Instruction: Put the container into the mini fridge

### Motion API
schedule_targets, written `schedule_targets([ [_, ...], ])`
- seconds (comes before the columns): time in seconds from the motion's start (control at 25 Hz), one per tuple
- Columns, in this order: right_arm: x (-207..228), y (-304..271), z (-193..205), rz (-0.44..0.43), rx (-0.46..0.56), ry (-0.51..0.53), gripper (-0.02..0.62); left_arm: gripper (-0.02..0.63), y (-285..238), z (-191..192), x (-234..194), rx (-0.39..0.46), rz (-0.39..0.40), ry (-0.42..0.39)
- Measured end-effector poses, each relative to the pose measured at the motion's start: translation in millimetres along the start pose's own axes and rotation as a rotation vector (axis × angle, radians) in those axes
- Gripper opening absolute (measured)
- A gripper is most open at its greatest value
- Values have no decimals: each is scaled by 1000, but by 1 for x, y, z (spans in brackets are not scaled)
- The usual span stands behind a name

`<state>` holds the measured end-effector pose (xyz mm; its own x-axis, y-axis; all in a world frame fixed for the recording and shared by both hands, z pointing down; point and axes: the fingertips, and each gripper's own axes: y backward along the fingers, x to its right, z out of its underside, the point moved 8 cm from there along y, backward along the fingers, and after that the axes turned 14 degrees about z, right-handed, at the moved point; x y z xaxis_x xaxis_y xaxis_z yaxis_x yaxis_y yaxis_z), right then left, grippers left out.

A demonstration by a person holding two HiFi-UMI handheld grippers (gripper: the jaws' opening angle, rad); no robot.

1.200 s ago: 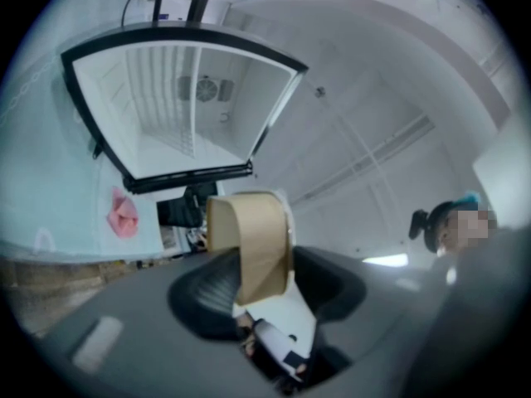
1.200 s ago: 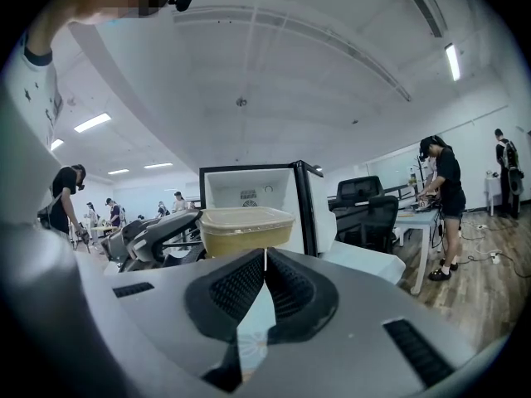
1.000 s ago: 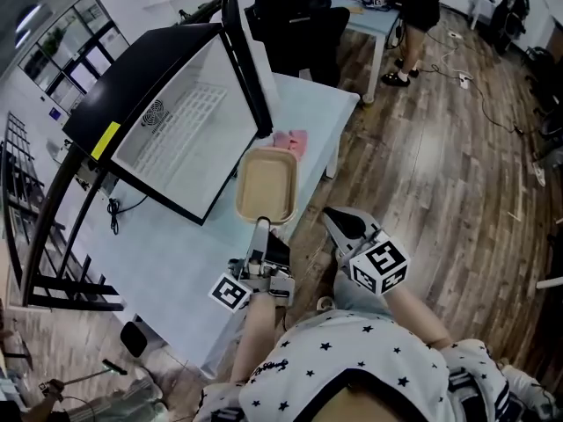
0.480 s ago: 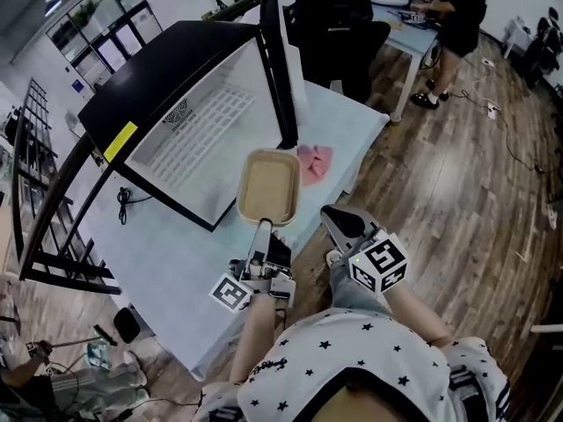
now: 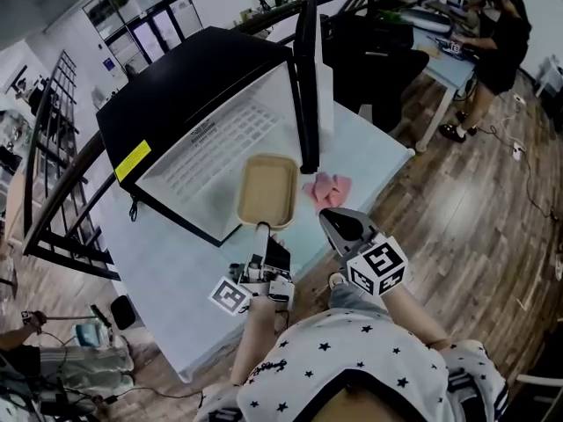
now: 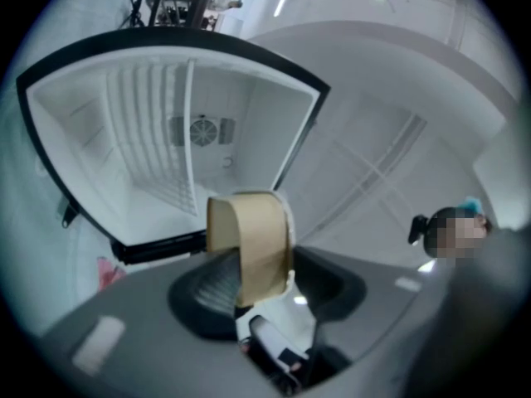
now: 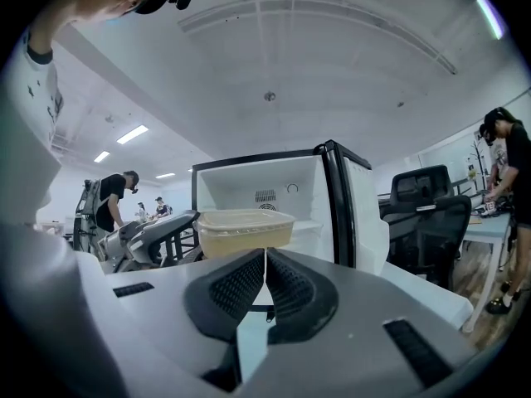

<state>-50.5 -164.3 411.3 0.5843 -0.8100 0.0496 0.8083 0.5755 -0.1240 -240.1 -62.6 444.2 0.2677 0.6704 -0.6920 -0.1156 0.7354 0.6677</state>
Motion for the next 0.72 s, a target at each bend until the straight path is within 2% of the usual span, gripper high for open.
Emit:
schedule_targets([
  [0.4, 28, -57, -10, -155, -1, 22, 21, 198, -26, -17, -21, 118, -16, -132],
  [0.72, 42, -92, -9, -280, -12, 27, 21, 198, -30, -21, -34, 220, -64, -210],
])
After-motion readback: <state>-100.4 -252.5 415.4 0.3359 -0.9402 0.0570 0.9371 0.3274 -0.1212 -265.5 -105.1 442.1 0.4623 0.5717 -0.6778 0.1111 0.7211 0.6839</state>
